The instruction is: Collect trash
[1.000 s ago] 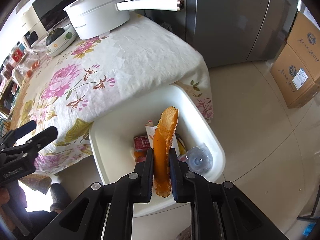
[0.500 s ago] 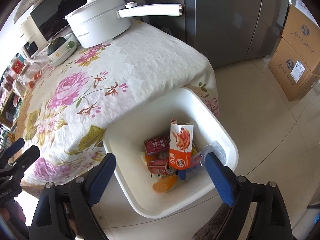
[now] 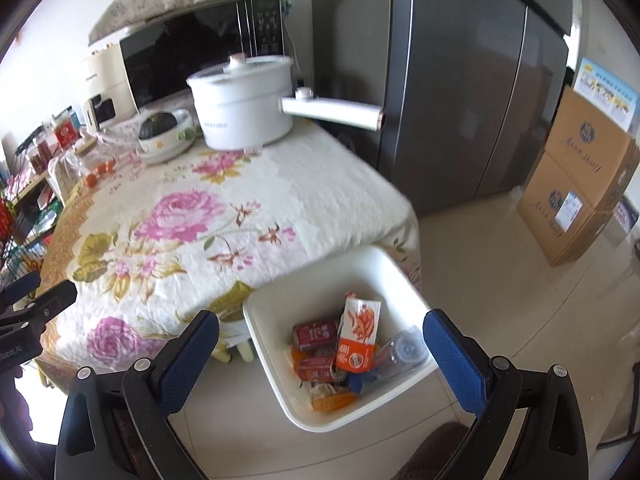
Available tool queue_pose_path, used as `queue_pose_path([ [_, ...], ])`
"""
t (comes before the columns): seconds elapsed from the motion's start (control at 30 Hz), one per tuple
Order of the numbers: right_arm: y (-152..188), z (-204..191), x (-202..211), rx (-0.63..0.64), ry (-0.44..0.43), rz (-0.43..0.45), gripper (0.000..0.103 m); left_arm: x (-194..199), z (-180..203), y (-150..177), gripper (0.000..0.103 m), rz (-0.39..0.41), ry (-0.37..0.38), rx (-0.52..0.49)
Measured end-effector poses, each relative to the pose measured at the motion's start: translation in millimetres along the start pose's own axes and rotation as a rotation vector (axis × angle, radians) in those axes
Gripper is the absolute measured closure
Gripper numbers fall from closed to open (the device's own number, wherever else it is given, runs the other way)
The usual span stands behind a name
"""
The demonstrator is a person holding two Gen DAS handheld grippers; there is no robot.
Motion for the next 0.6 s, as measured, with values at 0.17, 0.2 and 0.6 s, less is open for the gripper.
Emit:
queue_pose_path([
  [0.17, -15, -4, 35, 0.039, 0.029, 0.127, 0.0, 27, 1, -1, 0.001, 0.065, -0.004, 0.014],
  [0.2, -15, -5, 41, 0.044, 0.029, 0.143, 0.0, 32, 2, -2, 0.001, 0.079, -0.008, 0.013],
  [0.6, -21, -16, 60, 0.065, 0.013, 0.216, 0.0, 53, 13, -8, 0.001, 0.163, -0.006, 0.007],
])
Point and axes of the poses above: each gripper's, at about its wrist camera, not at the fingertips, and x roughly against the way its jaws point, z to its right, y to its underside, the point moved 10 cm from there along -x, roughly the way its jaws point, and after that the axes turned 8 degrees about z, right-handed, at the moved point
